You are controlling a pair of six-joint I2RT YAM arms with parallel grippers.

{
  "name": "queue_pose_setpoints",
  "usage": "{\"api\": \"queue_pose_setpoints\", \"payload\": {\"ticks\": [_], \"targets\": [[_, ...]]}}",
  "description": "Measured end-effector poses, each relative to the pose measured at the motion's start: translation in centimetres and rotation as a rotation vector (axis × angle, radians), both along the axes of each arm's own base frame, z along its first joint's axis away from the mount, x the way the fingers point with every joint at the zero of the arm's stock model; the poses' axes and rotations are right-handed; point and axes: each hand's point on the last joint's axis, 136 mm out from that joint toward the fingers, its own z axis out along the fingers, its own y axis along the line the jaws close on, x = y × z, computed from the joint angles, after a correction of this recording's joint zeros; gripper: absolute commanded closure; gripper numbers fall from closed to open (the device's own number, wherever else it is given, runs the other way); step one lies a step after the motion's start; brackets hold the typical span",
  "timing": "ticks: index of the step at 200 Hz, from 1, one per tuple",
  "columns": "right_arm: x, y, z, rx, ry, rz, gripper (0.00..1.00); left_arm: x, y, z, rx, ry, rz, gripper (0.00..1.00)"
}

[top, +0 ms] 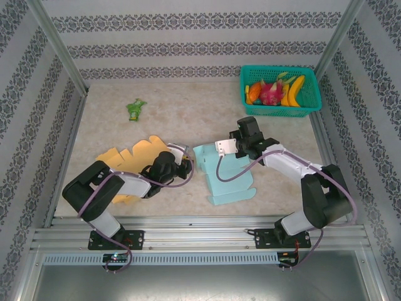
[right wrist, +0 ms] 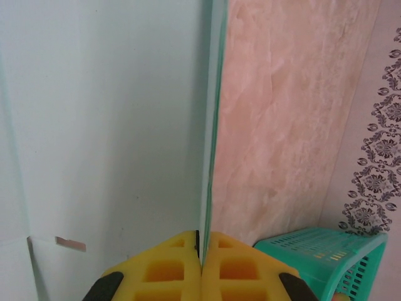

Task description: Fold the paper box

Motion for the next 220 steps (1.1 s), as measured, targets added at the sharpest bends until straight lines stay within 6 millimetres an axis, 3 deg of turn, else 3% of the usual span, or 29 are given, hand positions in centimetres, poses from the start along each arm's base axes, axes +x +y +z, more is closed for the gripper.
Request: {"api": "queue_pose_setpoints", "payload": {"ticks": [38,68,109,139,193,220], "targets": [[0.3,0.1,-0.2,0.014,-0.048,0.006,1.0,-0.3,-0.8,-0.6,-0.019,0.012,-0.043,0.71],[0.4,0.6,1.0,0.049,-0.114,0.011,1.0,-0.1,-0.9,-0.2,-0.026,-0.001,-0.04,0.7],[1.3,2.9,4.4,0.137,-0.247,0.034,1.0,0.8,0.1,2.2,-0.027,-0.063,0.031,0.7],[1.7,4.0,5.6,0.167,-0.305,0.05,1.0,1.4,1.4,3.6,-0.007,-0.104,0.094,0.7],[2.5,4.3,1.8,0.118,-0.261,0.044,1.0,2.7,4.4,3.2,0.034,-0.098,0.196,0.7],[2.8,4.3,0.7,0.105,-0.254,0.039,1.0,2.7,4.8,3.1,0.039,-0.094,0.205,0.7]]}}
